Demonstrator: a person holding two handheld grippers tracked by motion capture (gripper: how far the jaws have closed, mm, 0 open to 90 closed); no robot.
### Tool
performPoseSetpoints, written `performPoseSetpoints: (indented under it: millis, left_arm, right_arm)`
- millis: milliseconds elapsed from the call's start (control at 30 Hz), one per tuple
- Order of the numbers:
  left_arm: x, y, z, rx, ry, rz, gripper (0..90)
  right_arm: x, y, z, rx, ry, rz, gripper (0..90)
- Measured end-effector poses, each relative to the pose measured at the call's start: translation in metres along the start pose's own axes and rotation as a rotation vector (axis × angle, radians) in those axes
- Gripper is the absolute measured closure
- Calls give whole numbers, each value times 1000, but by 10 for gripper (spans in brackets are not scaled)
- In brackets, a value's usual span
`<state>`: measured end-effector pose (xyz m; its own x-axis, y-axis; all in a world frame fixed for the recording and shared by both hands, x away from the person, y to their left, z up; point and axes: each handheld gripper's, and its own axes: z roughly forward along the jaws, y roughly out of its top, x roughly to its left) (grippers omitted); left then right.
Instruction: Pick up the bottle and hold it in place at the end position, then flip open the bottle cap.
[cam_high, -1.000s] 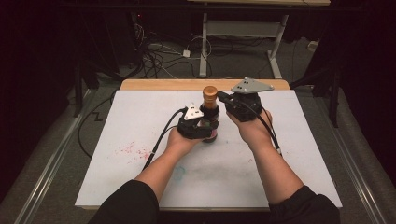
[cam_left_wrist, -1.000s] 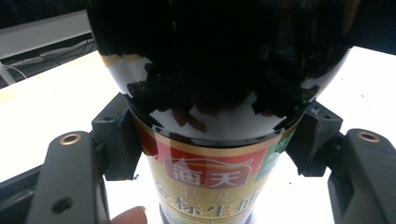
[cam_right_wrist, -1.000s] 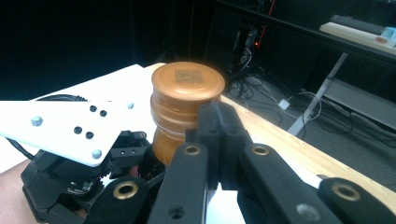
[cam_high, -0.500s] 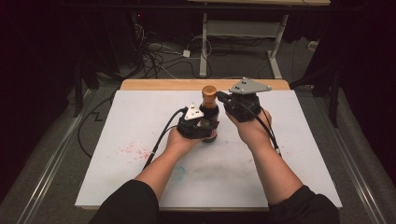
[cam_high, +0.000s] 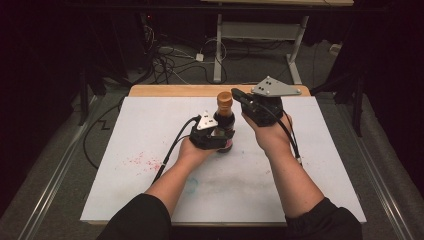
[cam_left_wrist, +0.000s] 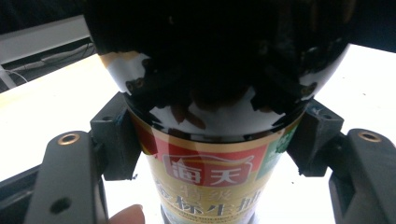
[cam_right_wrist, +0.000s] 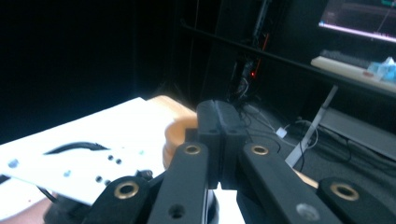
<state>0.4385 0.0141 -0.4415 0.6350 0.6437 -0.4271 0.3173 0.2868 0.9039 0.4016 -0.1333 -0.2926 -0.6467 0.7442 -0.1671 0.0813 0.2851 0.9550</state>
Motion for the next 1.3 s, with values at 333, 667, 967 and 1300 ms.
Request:
performPoseSetpoints:
  millis: [333,667,967,1300]
  left_arm:
    - [0,-1,0,-11,-4,-9,286]
    - [0,-2,-2,-11,-4,-3,286]
    - [1,-1,-1,-17,-12,-10,287]
    - [1,-2,-1,-21,-6,-9,287]
  right_arm:
    - [-14,-25,0,38,-6,36,900]
    - [-15,-38,6,103,10,28,900]
    - [-6,-28,9,110,24,-2,900]
    - [-1,-21,11,110,23,-19,900]
